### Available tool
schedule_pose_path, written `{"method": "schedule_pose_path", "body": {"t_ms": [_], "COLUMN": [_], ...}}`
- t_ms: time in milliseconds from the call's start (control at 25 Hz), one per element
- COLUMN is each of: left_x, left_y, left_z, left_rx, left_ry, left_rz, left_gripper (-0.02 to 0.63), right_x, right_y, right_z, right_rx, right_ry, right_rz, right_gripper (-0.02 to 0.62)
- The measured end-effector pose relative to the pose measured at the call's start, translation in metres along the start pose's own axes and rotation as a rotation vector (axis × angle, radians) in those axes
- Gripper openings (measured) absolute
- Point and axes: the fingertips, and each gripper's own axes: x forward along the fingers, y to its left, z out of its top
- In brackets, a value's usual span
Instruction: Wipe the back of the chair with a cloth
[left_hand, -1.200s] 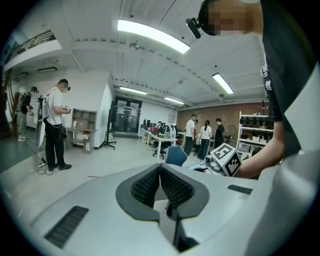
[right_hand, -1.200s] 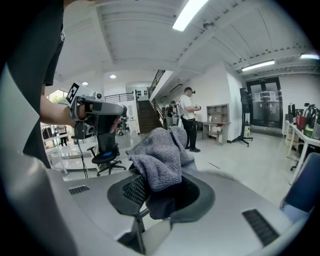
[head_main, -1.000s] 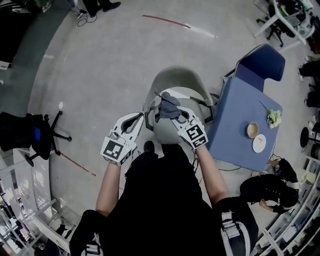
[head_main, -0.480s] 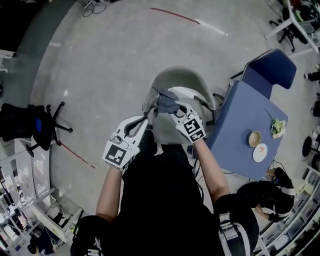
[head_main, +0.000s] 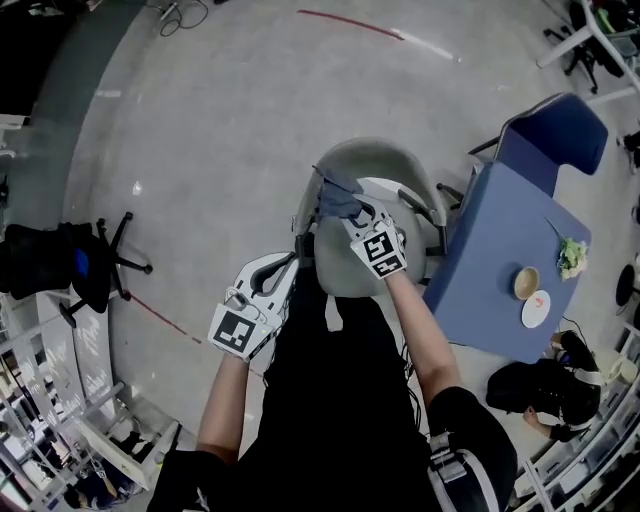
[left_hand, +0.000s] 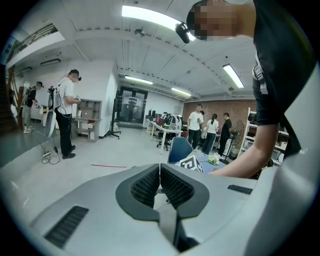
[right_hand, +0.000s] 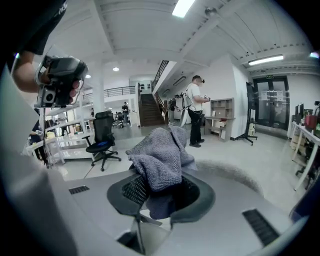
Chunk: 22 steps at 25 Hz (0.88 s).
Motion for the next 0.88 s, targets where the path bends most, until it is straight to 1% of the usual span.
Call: {"method": "schedule_pose_path", "body": {"t_ms": [80, 120, 240, 280, 400, 520, 680, 880], "left_x": [0.004, 0.006, 0.014, 0.015, 0.014, 0.019, 0.016, 0.021], "left_y": [0.011, 0.016, 0.031, 0.034, 0.039, 0.044, 0.052, 0.06], "left_z": [-0.011, -0.013, -0.008, -0.009, -0.019, -0.017, -0.02, -0.03], "left_rx": [0.001, -0.004, -0.045, -0.049, -0.041, -0.07, -0.082, -0.104], "left_ry": [0.05, 0.049, -0.04, -0.046, -0.016, -0.04, -0.033, -0.027], "left_rz": [0.0, 0.002, 0.011, 0.01, 0.004, 0.022, 0.025, 0.029], "left_gripper": [0.026, 0.026, 0.026, 0.026, 0.026, 0.026, 0.026, 0.026], "right_x": [0.014, 0.021, 0.044, 0.051, 0.07, 0.087, 0.105, 0.125], "right_y": [-0.004, -0.005, -0.011, -0.013, -0.02, -0.031, -0.04, -0.048], "right_z": [-0.007, -0.009, -0.02, -0.024, -0.036, -0.048, -0.053, -0.061], "right_rx": [-0.005, -0.011, -0.031, -0.034, -0.04, -0.042, -0.035, -0.05], "right_ry": [0.009, 0.013, 0.033, 0.039, 0.054, 0.069, 0.084, 0.129], "right_rz": [-0.01, -0.013, -0.025, -0.028, -0.037, -0.053, -0.076, -0.092], "right_gripper": [0.127, 0.127, 0.127, 0.127, 0.127, 0.127, 0.127, 0.127]}}
